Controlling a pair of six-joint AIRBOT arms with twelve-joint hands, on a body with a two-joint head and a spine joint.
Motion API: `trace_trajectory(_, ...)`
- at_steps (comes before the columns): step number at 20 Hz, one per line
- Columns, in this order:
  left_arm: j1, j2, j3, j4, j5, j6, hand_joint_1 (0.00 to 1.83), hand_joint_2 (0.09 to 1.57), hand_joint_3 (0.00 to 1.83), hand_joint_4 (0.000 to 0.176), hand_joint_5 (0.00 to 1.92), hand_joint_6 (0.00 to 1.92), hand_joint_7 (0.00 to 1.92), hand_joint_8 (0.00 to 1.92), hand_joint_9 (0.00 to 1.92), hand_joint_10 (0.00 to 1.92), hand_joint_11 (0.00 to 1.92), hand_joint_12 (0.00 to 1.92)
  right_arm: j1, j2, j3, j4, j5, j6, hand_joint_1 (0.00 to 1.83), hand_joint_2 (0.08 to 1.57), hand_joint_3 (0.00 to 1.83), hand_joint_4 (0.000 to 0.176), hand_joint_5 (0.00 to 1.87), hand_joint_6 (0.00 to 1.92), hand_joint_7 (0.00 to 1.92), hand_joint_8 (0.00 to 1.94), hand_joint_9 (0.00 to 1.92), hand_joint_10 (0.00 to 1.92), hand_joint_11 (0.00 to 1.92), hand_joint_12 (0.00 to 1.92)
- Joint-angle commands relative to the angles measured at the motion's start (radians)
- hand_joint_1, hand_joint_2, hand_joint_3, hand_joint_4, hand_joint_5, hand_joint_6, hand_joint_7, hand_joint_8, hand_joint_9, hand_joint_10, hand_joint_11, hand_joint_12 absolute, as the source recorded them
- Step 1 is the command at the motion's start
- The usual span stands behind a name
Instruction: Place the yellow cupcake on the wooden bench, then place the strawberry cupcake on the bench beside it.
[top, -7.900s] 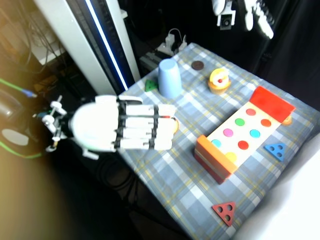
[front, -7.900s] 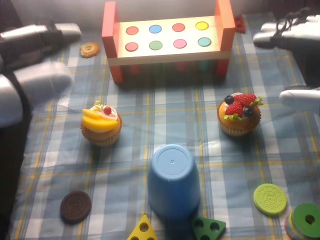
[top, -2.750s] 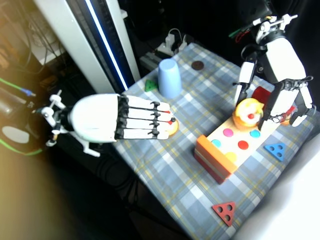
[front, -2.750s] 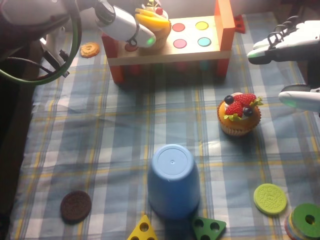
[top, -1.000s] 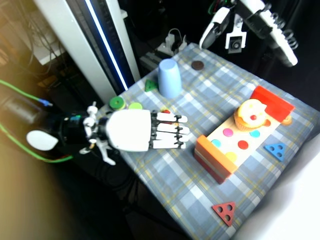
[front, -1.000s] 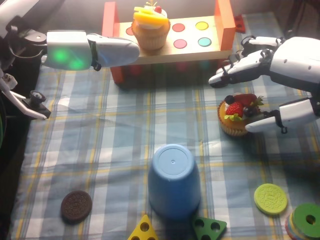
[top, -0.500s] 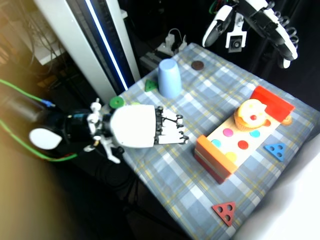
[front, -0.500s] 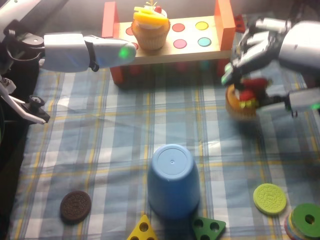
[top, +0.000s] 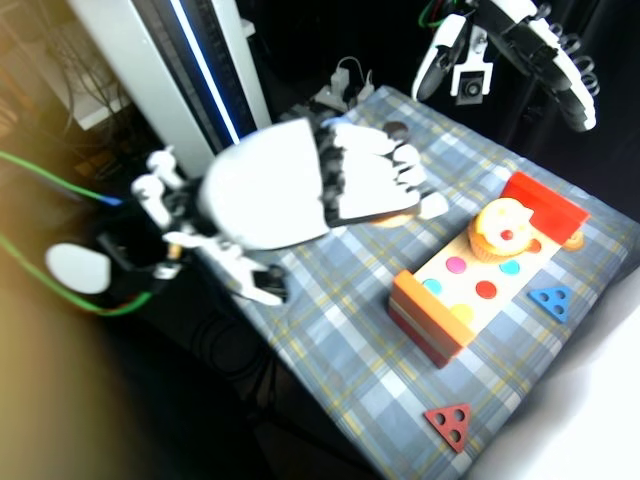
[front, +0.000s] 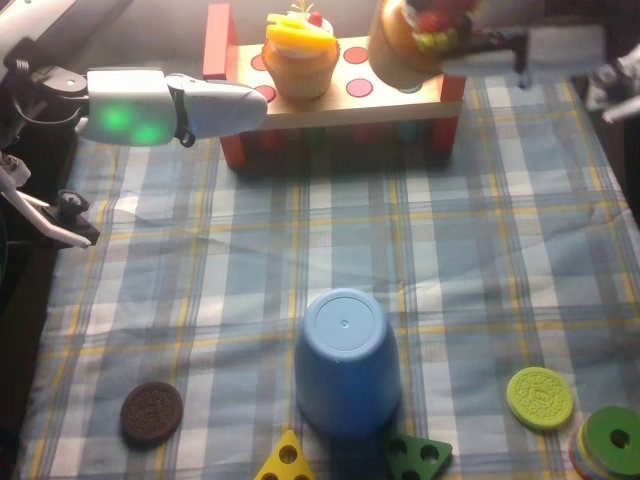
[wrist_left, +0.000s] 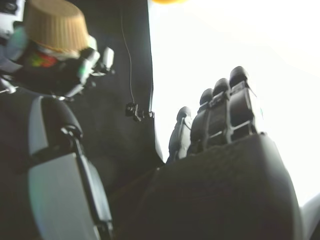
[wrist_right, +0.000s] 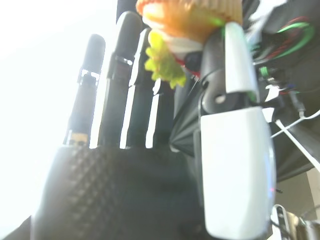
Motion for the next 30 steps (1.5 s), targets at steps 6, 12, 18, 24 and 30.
trace_trajectory(6,-0.01,0.001,0.005,0.018,-0.111,-0.011,0.97,0.78,0.0,0.17,0.0,0.0,0.0,0.0,0.0,0.0,0.0,0.0,0.116,-0.079,0.085,-0.051,-0.109,0.004,1.37,1.02,0.0,0.0,1.15,0.66,1.41,0.19,1.03,0.95,0.63,1.34)
trace_trajectory(12,-0.018,-0.004,0.007,0.028,-0.103,-0.012,1.03,0.75,0.0,0.176,0.0,0.0,0.0,0.0,0.0,0.0,0.0,0.0,0.125,-0.152,0.162,-0.076,-0.239,0.004,1.26,1.03,0.0,0.021,1.16,0.71,1.25,0.5,1.04,0.49,0.61,1.25)
trace_trajectory(18,-0.035,-0.016,0.012,0.043,-0.093,-0.013,1.02,0.76,0.0,0.176,0.0,0.0,0.0,0.0,0.0,0.0,0.0,0.0,0.13,-0.212,0.225,-0.087,-0.327,0.004,1.25,1.04,0.0,0.033,1.12,0.77,1.18,0.64,0.99,0.45,0.32,1.38)
trace_trajectory(24,-0.037,-0.021,0.014,0.045,-0.087,-0.019,1.0,0.78,0.01,0.176,0.0,0.0,0.0,0.0,0.0,0.0,0.0,0.0,0.13,-0.227,0.241,-0.103,-0.363,0.004,1.22,0.98,0.0,0.0,0.88,0.16,0.95,0.33,0.74,0.15,0.0,1.13)
trace_trajectory(30,-0.035,-0.02,0.015,0.043,-0.095,-0.027,1.0,0.77,0.0,0.176,0.0,0.0,0.0,0.0,0.0,0.0,0.0,0.0,0.13,-0.227,0.222,-0.099,-0.362,0.004,1.06,0.91,0.0,0.041,0.46,0.0,0.52,0.0,0.51,0.0,0.0,1.17)
